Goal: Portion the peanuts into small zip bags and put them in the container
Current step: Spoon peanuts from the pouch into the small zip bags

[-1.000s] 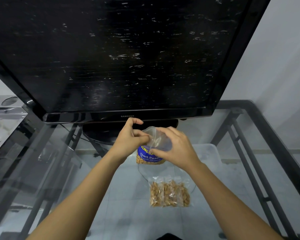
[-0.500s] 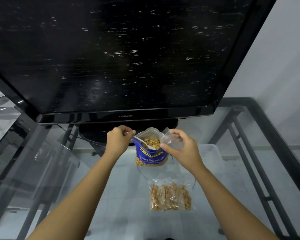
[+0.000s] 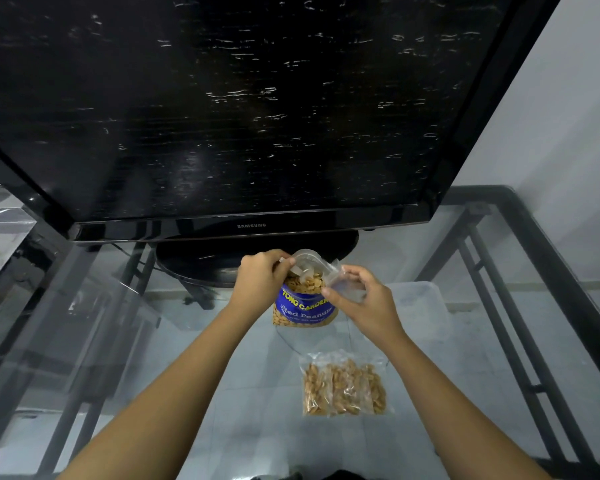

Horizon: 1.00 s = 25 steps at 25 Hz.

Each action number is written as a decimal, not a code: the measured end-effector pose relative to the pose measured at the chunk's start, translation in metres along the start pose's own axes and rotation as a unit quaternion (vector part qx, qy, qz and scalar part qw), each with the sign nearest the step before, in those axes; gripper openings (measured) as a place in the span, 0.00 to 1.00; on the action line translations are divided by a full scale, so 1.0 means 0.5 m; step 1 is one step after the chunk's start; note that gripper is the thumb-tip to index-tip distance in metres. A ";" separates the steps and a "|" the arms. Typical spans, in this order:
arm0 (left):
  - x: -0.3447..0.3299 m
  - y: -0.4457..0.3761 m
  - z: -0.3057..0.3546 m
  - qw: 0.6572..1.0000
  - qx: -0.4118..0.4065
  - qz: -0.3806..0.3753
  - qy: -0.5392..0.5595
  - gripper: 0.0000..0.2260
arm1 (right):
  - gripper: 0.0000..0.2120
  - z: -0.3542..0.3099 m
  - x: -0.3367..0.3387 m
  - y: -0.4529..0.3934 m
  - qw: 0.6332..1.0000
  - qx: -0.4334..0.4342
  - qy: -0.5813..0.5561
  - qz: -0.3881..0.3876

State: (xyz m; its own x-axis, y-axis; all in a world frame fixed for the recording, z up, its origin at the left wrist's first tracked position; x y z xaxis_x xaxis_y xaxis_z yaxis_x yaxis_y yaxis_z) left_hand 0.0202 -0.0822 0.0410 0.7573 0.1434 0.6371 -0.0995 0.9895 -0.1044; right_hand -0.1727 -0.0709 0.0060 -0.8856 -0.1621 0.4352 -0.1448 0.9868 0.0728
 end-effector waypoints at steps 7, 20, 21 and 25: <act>-0.024 0.008 -0.003 0.993 0.105 0.007 0.060 0.10 | 0.21 0.007 0.008 0.001 1.000 -0.020 -0.001 -0.014; -0.021 0.000 -0.046 0.882 0.329 0.060 0.332 0.09 | 0.22 0.009 0.018 -0.008 0.998 -0.053 -0.030 -0.033; -0.018 -0.002 -0.051 0.875 0.335 0.067 0.342 0.09 | 0.23 0.006 0.023 -0.009 0.998 -0.050 -0.025 -0.026; -0.004 -0.013 -0.073 0.856 0.352 0.075 0.370 0.08 | 0.24 -0.013 0.044 -0.012 0.999 -0.025 0.033 0.007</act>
State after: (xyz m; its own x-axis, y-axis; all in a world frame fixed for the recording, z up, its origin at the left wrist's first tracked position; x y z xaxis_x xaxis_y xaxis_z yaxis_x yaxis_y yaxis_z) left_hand 0.0429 -0.0896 0.0125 0.8775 0.4786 -0.0294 -0.3988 0.7624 0.5096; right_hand -0.1885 -0.0803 0.0207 -0.8560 -0.1502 0.4947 -0.1096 0.9878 0.1103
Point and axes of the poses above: each hand's wrist, its own y-axis away from the middle knuckle, its own x-axis out of the back of the hand, z = x × y, the point moved 3 cm from there along -y, towards the middle knuckle, and after that the axes turned 8 degrees about y, right-handed, at the moved point
